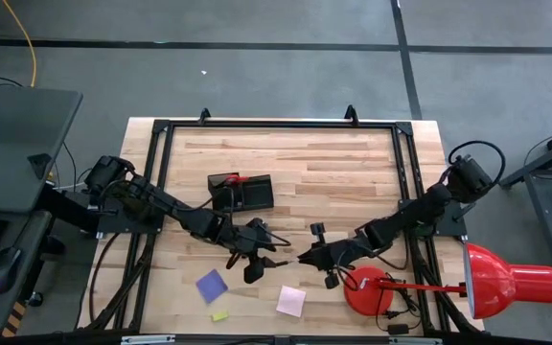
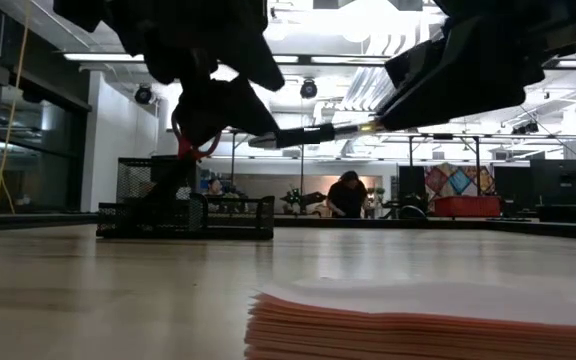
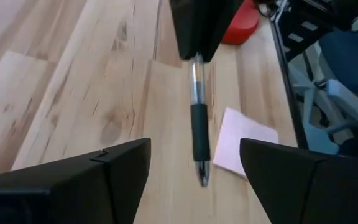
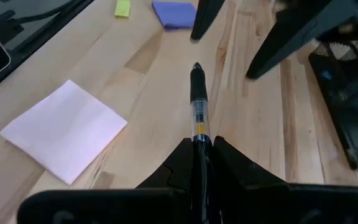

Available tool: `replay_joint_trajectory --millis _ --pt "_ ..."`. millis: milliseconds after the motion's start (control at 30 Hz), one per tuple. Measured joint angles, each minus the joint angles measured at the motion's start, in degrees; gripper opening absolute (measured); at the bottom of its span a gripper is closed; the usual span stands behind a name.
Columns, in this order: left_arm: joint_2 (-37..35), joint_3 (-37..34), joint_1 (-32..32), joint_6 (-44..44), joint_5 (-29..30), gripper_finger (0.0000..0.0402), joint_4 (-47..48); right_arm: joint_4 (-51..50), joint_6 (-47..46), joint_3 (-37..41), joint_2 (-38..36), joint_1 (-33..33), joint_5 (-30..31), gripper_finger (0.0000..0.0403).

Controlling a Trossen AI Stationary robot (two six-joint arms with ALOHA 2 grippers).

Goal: Pick and place office supplies into organizer
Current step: Put the transparent pen into the desk organizer

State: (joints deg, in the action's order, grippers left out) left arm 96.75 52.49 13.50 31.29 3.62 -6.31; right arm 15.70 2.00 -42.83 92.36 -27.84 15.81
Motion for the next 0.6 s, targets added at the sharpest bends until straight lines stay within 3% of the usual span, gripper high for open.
replay_joint_trajectory --millis 600 --pt "3.7 0.0 0.0 -0.2 -3.0 0.0228 -1.1 2.4 2.4 -0.7 0.2 3.5 -5.6 0.0028"
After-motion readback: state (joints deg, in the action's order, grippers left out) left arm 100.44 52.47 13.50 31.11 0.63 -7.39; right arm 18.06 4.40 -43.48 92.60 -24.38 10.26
